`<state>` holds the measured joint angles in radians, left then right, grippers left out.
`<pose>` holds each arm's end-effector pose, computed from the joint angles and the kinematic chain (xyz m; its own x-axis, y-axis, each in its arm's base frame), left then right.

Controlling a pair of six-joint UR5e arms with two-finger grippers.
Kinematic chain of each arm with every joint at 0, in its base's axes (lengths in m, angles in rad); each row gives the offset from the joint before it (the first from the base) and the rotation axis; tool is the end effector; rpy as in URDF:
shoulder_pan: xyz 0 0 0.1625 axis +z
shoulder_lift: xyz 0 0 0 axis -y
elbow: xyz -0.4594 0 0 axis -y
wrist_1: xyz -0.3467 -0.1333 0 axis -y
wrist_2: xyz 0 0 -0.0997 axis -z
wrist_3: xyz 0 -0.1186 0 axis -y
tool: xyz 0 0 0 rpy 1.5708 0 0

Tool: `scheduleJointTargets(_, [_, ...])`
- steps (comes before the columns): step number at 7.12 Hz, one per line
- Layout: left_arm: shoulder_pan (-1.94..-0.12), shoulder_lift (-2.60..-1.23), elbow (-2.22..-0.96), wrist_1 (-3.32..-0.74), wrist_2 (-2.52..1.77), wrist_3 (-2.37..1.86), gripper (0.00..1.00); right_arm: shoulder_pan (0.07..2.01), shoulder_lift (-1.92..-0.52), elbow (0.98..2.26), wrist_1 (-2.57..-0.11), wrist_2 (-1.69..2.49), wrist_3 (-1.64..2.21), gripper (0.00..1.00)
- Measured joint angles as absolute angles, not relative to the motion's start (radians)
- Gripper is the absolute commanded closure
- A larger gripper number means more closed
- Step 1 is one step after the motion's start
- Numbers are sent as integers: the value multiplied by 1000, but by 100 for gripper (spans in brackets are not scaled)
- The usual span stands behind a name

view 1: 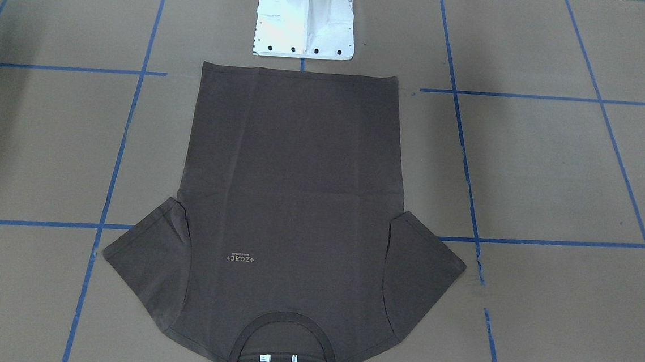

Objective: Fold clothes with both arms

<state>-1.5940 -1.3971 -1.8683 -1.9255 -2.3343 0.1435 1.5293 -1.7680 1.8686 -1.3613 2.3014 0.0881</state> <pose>-0.0604 -0.3913 0.6023 0.7251 0.4254 -0.5416 -0.0840 0.8352 0.5435 0.0385 -0.3788 0.6319 0.7363 -0.1497 0.6599 -0.0254 0.9684 0.2481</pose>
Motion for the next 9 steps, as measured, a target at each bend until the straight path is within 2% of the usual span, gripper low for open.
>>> scheduleJointTargets(3, [-1589,-1524,-1727,-2129,-2363,110,0,1520,-1589,1762,-1313,2355,133,0])
scheduleJointTargets(6, [-1586,-1562,-1691,-2150,-2388,87,0,1330,-1409,1712,-1184,2330,539,0])
scheduleJointTargets(7, [-1586,-1563,-1692,-2151,-2389,87,0,1229,-1342,1657,-1086,2255,725,2])
scheduleJointTargets(9, [-1586,-1563,-1693,-2164,-2390,87,0,1039,-1226,1504,-898,2049,1001,19])
